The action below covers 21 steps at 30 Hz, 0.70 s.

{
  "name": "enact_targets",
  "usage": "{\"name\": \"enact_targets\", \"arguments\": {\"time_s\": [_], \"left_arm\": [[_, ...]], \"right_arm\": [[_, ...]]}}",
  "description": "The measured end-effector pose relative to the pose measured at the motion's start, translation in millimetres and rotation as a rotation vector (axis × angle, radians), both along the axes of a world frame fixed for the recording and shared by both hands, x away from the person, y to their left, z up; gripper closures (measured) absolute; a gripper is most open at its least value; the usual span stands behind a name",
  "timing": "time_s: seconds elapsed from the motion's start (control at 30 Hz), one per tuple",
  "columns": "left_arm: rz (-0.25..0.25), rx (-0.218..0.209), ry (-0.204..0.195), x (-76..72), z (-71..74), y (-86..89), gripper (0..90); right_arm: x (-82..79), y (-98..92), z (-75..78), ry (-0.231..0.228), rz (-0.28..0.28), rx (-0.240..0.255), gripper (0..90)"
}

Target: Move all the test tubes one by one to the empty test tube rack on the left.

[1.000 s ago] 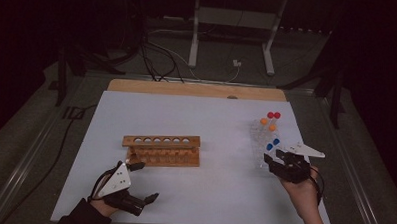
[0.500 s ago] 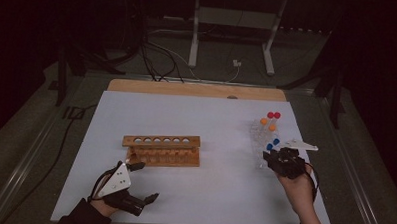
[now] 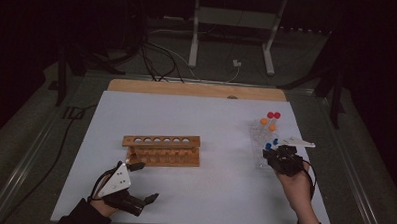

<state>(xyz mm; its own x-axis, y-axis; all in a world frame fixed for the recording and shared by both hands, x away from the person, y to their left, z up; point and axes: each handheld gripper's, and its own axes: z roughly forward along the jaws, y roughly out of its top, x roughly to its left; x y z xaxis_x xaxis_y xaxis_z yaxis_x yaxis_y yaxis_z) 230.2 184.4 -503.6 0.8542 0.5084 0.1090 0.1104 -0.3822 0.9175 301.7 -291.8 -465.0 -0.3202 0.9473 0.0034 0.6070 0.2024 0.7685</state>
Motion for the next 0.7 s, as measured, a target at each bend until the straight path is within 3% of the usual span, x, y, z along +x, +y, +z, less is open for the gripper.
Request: {"name": "enact_targets", "arguments": {"time_s": [0.3,0.7], "left_arm": [[-0.003,0.006,0.003,-0.4,-0.1,-0.4,0.5],[-0.031,0.018,0.028,-0.3,-0.7,-2.7,0.5]], "right_arm": [[-9.9,0.2,14.4,-0.084,-0.002,0.015,76.8],[-35.1,14.5,42.3,-0.264,0.031,-0.026,76.8]]}}
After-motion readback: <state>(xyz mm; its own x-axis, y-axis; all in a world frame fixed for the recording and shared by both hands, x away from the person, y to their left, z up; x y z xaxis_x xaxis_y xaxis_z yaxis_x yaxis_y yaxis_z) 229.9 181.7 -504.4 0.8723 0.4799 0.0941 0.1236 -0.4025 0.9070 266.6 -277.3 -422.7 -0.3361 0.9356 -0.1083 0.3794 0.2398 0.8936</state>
